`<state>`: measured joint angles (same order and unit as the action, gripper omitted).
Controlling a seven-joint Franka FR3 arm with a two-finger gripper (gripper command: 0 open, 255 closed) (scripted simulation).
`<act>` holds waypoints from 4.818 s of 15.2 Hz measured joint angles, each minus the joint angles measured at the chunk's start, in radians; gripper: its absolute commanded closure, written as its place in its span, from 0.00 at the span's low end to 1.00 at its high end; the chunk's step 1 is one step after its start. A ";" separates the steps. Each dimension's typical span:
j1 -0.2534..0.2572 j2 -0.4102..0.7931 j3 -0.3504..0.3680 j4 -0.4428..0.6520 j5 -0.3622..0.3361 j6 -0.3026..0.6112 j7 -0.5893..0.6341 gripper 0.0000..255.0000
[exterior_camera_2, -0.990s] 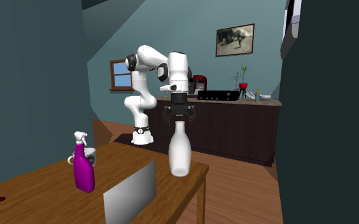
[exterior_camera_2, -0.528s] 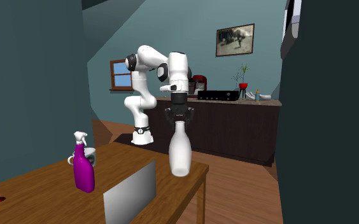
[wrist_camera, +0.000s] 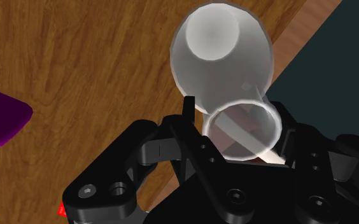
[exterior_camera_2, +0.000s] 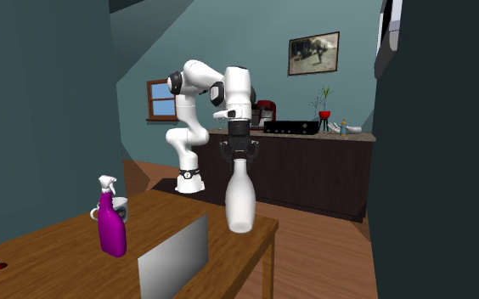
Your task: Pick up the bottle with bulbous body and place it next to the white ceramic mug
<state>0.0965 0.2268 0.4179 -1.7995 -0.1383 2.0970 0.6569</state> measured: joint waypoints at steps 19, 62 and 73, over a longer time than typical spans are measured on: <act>0.002 -0.033 0.008 0.218 0.025 -0.247 -0.025 1.00; -0.332 -0.559 -0.480 0.068 0.165 -0.612 -0.855 1.00; -0.416 -0.431 -0.674 0.328 0.157 -0.754 -1.131 1.00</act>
<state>-0.3197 -0.2045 -0.2557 -1.4714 0.0184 1.3429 -0.4738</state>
